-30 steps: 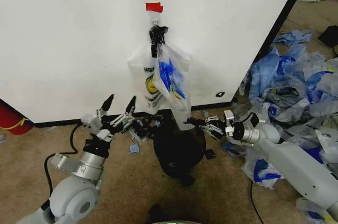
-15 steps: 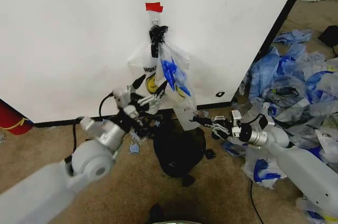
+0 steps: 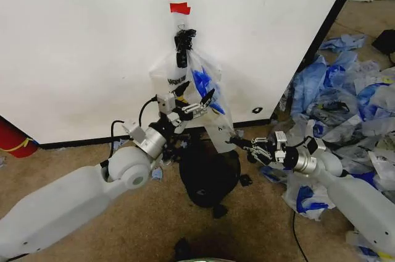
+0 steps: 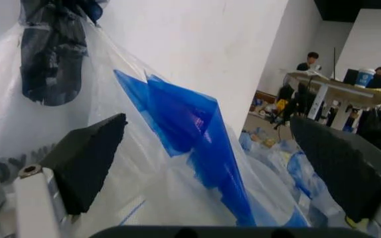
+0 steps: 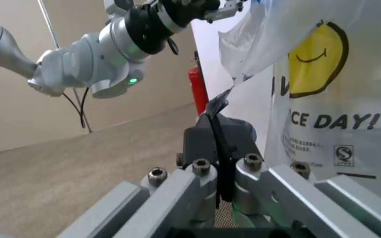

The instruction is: Pick up the garbage bag from the wall and place it over the trash bin.

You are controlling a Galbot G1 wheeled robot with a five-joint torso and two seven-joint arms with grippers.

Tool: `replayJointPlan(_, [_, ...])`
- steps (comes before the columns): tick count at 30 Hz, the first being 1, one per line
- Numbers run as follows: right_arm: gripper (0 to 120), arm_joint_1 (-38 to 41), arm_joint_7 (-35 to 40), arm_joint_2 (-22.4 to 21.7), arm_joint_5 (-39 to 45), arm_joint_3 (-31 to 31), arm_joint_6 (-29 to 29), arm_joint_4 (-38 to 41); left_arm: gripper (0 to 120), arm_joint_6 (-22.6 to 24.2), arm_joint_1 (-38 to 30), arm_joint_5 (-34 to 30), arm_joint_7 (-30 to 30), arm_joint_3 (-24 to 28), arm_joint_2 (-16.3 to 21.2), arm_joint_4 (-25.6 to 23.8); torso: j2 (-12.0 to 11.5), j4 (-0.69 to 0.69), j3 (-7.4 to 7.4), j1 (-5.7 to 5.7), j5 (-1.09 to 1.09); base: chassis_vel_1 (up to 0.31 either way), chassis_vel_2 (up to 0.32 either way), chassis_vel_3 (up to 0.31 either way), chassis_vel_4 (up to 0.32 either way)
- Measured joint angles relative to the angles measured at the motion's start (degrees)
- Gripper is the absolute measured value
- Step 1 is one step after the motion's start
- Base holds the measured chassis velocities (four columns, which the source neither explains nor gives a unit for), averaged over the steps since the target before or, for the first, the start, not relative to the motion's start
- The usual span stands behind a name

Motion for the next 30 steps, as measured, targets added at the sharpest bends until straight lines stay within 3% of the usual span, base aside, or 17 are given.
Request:
replayJointPlan(14, [0,1.0,1.1,0.3,0.0,-0.8,1.0,-0.9,93,2.0,-4.2,-1.0,-1.7,3.3,0.1,0.6,0.0,-0.01,0.0,0.0,0.0,0.0,0.0,0.0,0.0])
replayJointPlan(17, [0,1.0,1.3,0.4,0.0,-0.8,1.2,-1.2,81,2.1,-5.5,-1.3,-1.7,4.0,0.0,1.0,0.0,-0.01,0.0,0.0,0.0,0.0,0.0,0.0,0.0])
replayJointPlan(19, [0,1.0,1.3,0.4,0.0,-0.8,1.2,-1.2,81,2.1,-5.5,-1.3,-1.7,4.0,0.0,1.0,0.0,-0.01,0.0,0.0,0.0,0.0,0.0,0.0,0.0])
replayJointPlan(20, [0,1.3,1.5,0.6,0.0,-0.9,1.3,-1.5,70,2.1,-6.0,-1.4,-1.7,4.6,-0.2,1.3,0.0,-0.01,0.0,0.0,0.0,0.0,0.0,0.0,0.0])
replayJointPlan(23, [0,1.6,1.5,0.7,0.0,-1.0,1.4,-1.7,64,2.1,-6.1,-1.4,-1.8,4.9,-0.4,1.4,0.0,0.0,0.0,0.0,0.0,0.0,0.0,0.0,0.0])
replayJointPlan(26, [0,2.2,1.7,0.8,0.0,-1.4,1.5,-2.2,46,2.1,-6.4,-1.3,-1.8,5.5,-0.9,1.7,0.0,-0.01,0.0,0.0,0.0,0.0,0.0,0.0,0.0])
replayJointPlan(30, [0,2.5,1.7,0.9,0.0,-1.6,1.5,-2.3,35,2.1,-6.5,-1.2,-1.8,5.8,-1.0,1.7,0.0,-0.01,0.0,0.0,0.0,0.0,0.0,0.0,0.0])
